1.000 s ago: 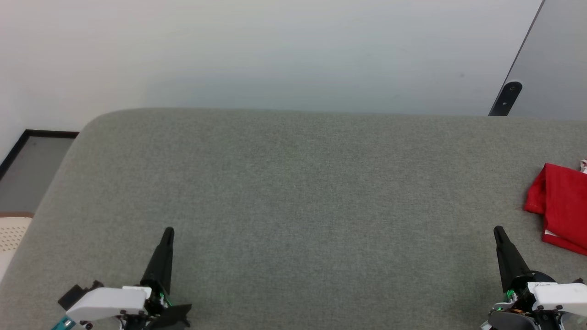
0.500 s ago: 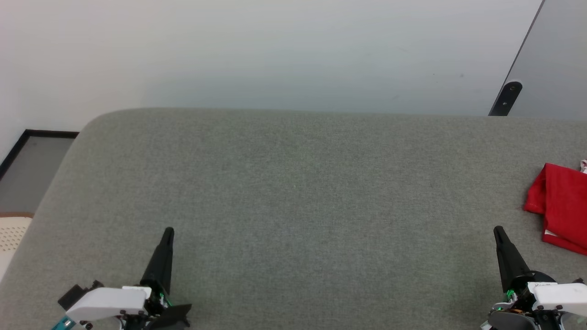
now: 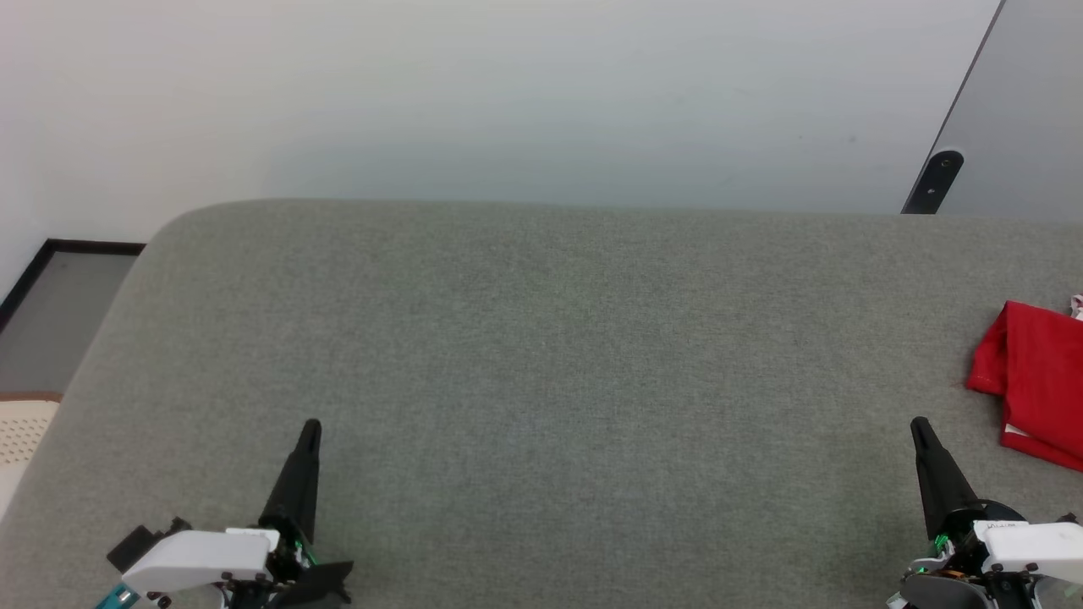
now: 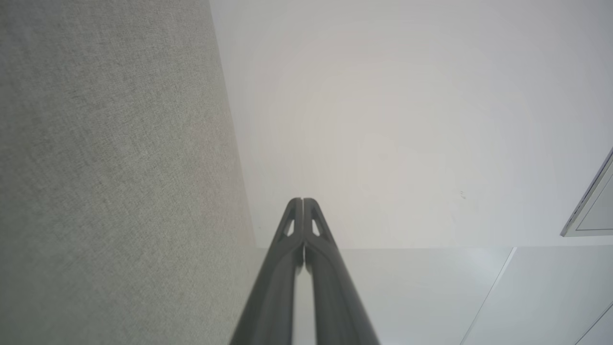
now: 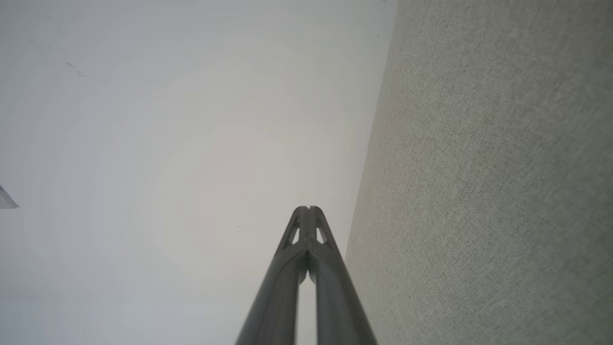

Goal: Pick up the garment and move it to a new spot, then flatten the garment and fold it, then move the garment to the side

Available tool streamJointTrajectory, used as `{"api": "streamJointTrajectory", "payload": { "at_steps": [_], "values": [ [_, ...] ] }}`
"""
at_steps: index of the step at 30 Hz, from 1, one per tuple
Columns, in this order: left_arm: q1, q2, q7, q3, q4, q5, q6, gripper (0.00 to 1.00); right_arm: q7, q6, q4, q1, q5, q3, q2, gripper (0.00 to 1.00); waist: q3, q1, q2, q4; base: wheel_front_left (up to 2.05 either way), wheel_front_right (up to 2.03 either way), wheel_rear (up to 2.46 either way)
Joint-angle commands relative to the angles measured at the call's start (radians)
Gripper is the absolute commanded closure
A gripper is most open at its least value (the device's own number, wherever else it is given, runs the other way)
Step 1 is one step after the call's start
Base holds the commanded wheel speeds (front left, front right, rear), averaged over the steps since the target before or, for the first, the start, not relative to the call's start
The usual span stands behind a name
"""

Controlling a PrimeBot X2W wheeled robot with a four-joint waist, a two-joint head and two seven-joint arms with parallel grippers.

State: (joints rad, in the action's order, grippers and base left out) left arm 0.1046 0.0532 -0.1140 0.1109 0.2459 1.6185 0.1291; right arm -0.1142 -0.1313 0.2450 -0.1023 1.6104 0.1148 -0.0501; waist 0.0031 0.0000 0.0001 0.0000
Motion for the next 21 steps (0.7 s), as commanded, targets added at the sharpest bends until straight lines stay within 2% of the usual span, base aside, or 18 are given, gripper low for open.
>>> {"api": "streamJointTrajectory", "payload": {
  "at_steps": [1, 21],
  "values": [
    [0.01, -0.002, 0.0, 0.003, 0.001, -0.007, 0.003, 1.0, -0.003, 0.001, 0.0, -0.013, 0.005, 0.001, 0.002, 1.0, 0.0, 0.0, -0.0001, 0.0, 0.0, 0.0, 0.0],
    [0.01, -0.002, -0.001, 0.004, 0.001, -0.008, 0.003, 1.0, -0.003, 0.001, 0.0, -0.013, 0.005, 0.001, 0.002, 1.0, 0.0, 0.0, -0.0001, 0.0, 0.0, 0.0, 0.0]
  ]
}}
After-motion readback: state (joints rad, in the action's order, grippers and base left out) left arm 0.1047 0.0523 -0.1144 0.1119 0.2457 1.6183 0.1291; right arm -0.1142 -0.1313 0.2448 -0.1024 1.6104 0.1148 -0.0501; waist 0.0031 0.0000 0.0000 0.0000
